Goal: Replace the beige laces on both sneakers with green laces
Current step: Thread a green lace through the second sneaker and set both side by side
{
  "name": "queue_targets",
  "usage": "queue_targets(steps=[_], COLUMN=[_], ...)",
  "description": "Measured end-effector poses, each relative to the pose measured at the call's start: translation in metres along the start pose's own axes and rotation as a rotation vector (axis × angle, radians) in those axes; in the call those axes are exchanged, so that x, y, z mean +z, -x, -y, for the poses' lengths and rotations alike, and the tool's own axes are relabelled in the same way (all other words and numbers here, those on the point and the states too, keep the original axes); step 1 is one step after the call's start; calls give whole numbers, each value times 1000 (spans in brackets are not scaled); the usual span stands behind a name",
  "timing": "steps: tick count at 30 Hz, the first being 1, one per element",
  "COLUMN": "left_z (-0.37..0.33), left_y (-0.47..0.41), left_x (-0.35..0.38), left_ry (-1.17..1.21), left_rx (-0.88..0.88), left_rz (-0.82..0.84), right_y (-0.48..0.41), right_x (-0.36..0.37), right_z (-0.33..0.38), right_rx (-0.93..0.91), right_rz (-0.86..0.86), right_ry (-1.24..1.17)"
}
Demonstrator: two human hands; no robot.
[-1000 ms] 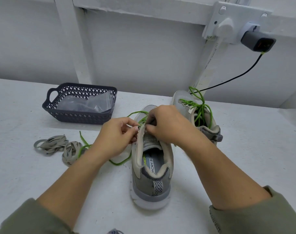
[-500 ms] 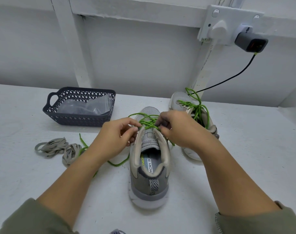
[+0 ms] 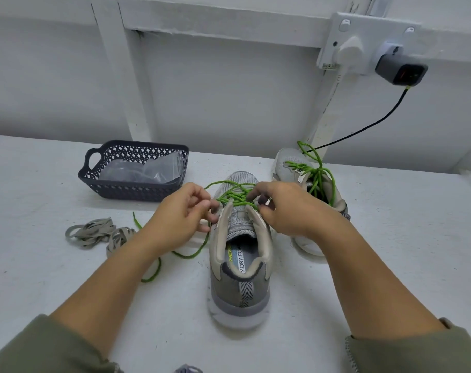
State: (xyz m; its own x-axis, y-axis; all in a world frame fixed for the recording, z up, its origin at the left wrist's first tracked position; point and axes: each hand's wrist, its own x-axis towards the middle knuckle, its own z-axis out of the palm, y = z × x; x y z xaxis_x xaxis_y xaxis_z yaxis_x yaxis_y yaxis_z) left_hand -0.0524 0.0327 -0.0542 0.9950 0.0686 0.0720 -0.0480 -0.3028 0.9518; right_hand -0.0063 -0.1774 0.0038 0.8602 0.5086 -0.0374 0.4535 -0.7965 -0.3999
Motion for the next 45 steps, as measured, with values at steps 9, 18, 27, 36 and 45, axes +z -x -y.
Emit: queue_targets(steps=[9,18,27,36,45], left_z=[-11,-27,-15,-35,-19], left_y=[-1,26,0,25,6], left_x=[10,-9,8,4,1], left_ry=[-211,-1274,-1031,-1385,-1238], left_rx=[109,-310,473,-238,98], left_rz=[-123,-335,-237,-286,-228], right_y=[-1,-3,-6,-7,-6], right_x=[-2,-1,-2,1,0], right_z=[4,2,-2,-2,0], right_rx=[-19,-23,-100,-80,-50], right_rz=[62,82,-5,-67,-22], right_ry=[21,14,54,149,146])
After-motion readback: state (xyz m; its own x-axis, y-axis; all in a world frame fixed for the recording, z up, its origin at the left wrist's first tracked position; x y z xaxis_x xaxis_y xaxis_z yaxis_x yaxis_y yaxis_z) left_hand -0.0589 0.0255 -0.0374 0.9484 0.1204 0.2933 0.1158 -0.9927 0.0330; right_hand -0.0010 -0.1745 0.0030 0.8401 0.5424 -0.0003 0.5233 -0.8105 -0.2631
